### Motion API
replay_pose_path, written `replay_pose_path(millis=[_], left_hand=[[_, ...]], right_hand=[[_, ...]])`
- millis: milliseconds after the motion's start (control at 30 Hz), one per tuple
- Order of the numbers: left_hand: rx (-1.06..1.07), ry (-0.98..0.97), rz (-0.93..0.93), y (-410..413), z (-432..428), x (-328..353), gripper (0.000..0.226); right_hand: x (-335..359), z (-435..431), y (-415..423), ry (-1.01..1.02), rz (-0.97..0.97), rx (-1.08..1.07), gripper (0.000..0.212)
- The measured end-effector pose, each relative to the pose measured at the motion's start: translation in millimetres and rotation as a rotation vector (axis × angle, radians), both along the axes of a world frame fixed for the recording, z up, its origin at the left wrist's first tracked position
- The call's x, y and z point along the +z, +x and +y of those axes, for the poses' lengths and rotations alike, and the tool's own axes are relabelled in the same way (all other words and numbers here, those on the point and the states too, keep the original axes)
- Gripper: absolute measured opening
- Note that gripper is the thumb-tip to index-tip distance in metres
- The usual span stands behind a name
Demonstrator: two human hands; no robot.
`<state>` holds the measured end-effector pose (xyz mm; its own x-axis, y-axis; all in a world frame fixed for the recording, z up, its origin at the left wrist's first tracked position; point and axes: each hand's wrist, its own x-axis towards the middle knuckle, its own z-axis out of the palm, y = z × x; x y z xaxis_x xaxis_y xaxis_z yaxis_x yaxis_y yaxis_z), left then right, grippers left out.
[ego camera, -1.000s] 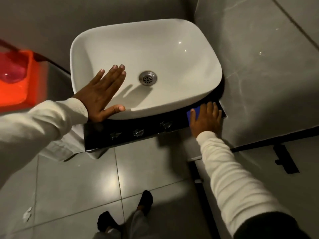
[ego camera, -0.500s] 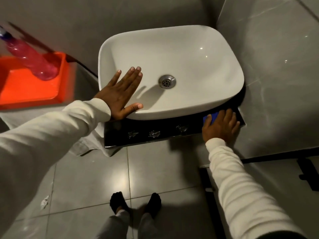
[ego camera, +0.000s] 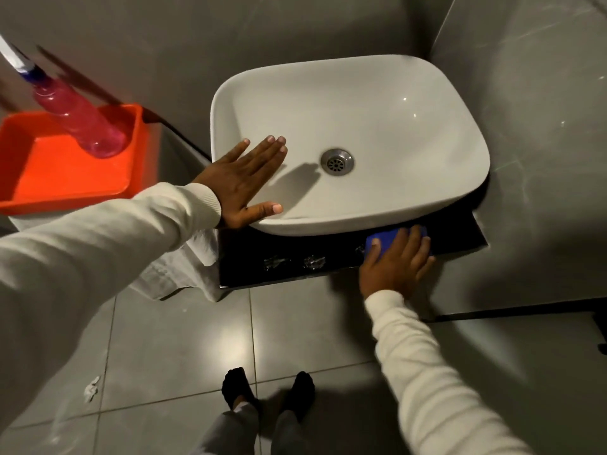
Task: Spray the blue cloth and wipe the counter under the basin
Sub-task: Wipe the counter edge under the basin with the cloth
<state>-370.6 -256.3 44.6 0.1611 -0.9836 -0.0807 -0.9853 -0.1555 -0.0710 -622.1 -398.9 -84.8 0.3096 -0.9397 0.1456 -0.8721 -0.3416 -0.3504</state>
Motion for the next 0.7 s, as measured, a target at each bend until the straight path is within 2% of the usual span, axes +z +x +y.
replay_pose_path(millis=[100,200,267,367,433,567,633,700], left_hand=[[-0.008,-0.015,0.02,1,0,0,0.095],[-0.043,-0.023,0.008,3,3,0,0.094],[-0.056,-0.019,0.019,4,3,0,0.095],[-0.059,-0.029,0.053,6,0,-2,0.096],[-0.07,-0.034,0.069,7,1,-2,0.097],[-0.138,-0.043,0.054,20,0,2,0.099],[-0.183,-0.043,0.035,29,0,2,0.099],[-0.225,-0.054,0.045,37,-1,0,0.099]], right_hand=[[-5,34,0,-0.019,0.048,0.209,0.055],[-8,9,-21,-0.095,0.101,0.409,0.057],[-6,-10,-27,-0.08,0.094,0.297,0.056],[2,4,3,0.022,0.0,-0.056,0.055],[6,41,29,0.051,-0.05,-0.097,0.056],[0,94,32,0.032,0.044,0.242,0.055],[-4,72,14,-0.022,0.105,0.424,0.057],[-2,46,2,-0.046,0.161,0.436,0.058]])
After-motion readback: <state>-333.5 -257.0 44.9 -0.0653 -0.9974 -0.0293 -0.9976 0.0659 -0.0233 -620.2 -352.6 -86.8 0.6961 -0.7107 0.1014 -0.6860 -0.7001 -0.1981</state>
